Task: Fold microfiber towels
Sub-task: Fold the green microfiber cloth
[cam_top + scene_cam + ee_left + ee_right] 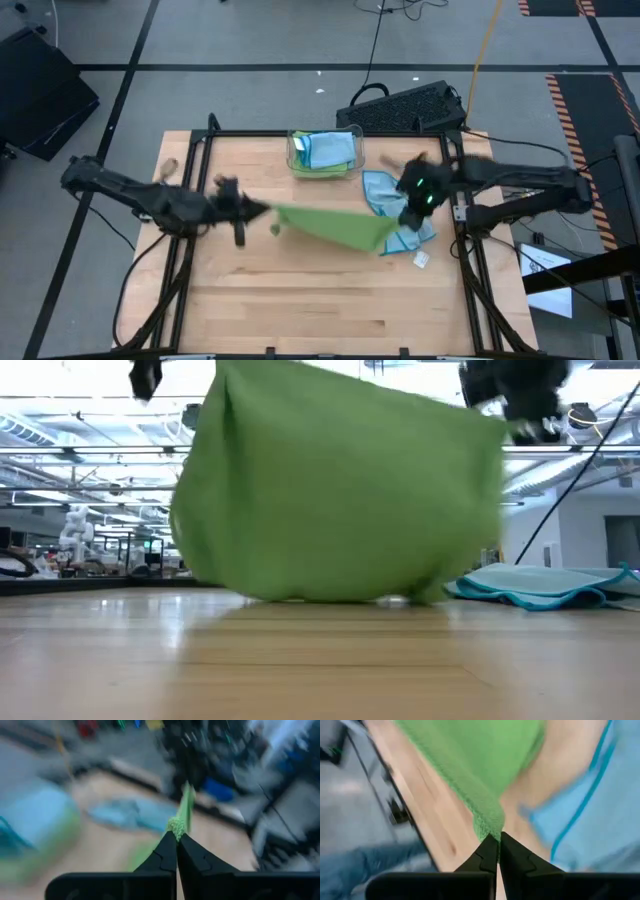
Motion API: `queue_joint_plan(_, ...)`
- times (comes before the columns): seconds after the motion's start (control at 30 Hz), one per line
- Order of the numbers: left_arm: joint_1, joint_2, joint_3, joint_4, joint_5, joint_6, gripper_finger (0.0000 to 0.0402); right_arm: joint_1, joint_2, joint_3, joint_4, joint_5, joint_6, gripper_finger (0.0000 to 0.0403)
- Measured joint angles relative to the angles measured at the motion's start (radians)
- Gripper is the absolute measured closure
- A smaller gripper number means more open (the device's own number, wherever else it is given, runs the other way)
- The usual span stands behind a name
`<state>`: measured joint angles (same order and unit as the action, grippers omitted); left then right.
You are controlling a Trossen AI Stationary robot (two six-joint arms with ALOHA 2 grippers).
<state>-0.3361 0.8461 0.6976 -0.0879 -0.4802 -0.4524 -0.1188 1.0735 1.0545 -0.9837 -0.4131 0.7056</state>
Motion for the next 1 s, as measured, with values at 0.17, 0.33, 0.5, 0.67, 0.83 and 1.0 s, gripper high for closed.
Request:
queue_joint_plan(0.17,0.117,-0.072,0.141,0.011,-0.069,0.206,0.0399,-0.064,-0.048,0.194,0.069,0.159,-0.196,0.04)
queue_joint_plan(0.33,0.16,-0.122,0.185,-0.12,-0.069,0.243,0.0399,-0.064,-0.048,0.234,0.131,0.13,-0.285,0.0401)
queue_joint_plan(0.5,0.15,-0.131,0.183,-0.371,0.002,0.054,0.0398,-0.061,-0.032,0.167,0.078,0.046,-0.213,0.0401)
queue_joint_plan(0.67,0.125,-0.082,0.158,-0.44,0.122,-0.036,0.0399,-0.023,-0.001,0.062,0.128,0.048,-0.25,0.0401)
queue_joint_plan(0.83,0.088,-0.002,0.085,-0.442,0.24,-0.084,0.0399,0.044,0.072,-0.033,0.172,0.036,-0.312,0.0401)
queue_joint_plan(1.0,0.021,0.055,0.013,-0.436,0.375,-0.221,0.0399,0.108,0.142,-0.048,0.212,-0.116,-0.268,0.0401)
